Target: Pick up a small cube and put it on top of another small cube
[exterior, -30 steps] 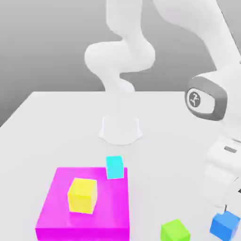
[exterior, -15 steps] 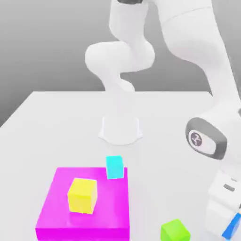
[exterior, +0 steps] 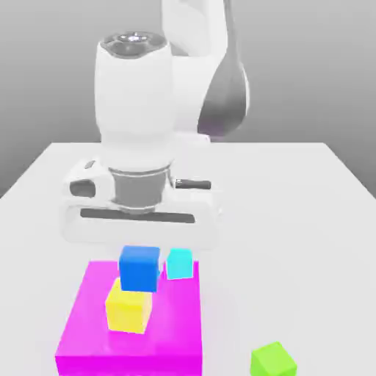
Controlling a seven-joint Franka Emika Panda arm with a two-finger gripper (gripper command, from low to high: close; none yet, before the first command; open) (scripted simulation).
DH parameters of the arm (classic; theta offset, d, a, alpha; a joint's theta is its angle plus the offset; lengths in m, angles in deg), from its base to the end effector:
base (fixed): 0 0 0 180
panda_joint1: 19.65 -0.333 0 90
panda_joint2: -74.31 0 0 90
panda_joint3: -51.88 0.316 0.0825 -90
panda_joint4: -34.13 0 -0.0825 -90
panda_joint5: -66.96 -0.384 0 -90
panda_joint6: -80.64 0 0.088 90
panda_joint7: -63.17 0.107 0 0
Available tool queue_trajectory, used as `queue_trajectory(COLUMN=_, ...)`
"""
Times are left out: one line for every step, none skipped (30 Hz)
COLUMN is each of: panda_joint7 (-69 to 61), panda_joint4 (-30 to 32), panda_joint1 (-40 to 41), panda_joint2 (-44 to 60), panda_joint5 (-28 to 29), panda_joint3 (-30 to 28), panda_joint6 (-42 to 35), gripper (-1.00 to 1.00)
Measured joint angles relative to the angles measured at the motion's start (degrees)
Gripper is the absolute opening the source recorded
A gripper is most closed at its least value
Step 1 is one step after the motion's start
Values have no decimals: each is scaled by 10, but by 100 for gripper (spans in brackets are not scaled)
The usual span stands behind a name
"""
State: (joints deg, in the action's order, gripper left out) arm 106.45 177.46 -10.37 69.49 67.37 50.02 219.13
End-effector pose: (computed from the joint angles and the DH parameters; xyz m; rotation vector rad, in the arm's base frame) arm 0.4512 -0.0888 0.3148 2.7960 -1.4279 0.0003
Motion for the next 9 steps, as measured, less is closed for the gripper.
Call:
queue_trajectory(panda_joint7=0, panda_joint4=6, panda_joint1=0, panda_joint2=11, panda_joint5=-3, panda_joint3=-2, panda_joint6=17, gripper=-100)
queue_trajectory(panda_joint7=0, panda_joint4=12, panda_joint1=-1, panda_joint2=26, panda_joint5=-5, panda_joint3=-3, panda_joint6=38, gripper=-100)
queue_trajectory(panda_joint7=-1, panda_joint4=18, panda_joint1=-3, panda_joint2=43, panda_joint5=-6, panda_joint3=-5, panda_joint6=61, gripper=-100)
queue_trajectory(panda_joint7=-1, panda_joint4=21, panda_joint1=-1, panda_joint2=55, panda_joint5=-7, panda_joint3=-3, panda_joint6=76, gripper=100)
queue_trajectory(panda_joint7=-1, panda_joint4=21, panda_joint1=-1, panda_joint2=55, panda_joint5=-7, panda_joint3=-3, panda_joint6=76, gripper=100)
queue_trajectory(panda_joint7=-1, panda_joint4=21, panda_joint1=-1, panda_joint2=55, panda_joint5=-7, panda_joint3=-3, panda_joint6=76, gripper=100)
queue_trajectory(panda_joint7=-1, panda_joint4=21, panda_joint1=-1, panda_joint2=55, panda_joint5=-7, panda_joint3=-3, panda_joint6=76, gripper=100)
queue_trajectory(panda_joint7=-1, panda_joint4=21, panda_joint1=-1, panda_joint2=55, panda_joint5=-7, panda_joint3=-3, panda_joint6=76, gripper=100)
queue_trajectory(panda_joint7=-1, panda_joint4=21, panda_joint1=-1, panda_joint2=55, panda_joint5=-7, panda_joint3=-3, panda_joint6=76, gripper=100)
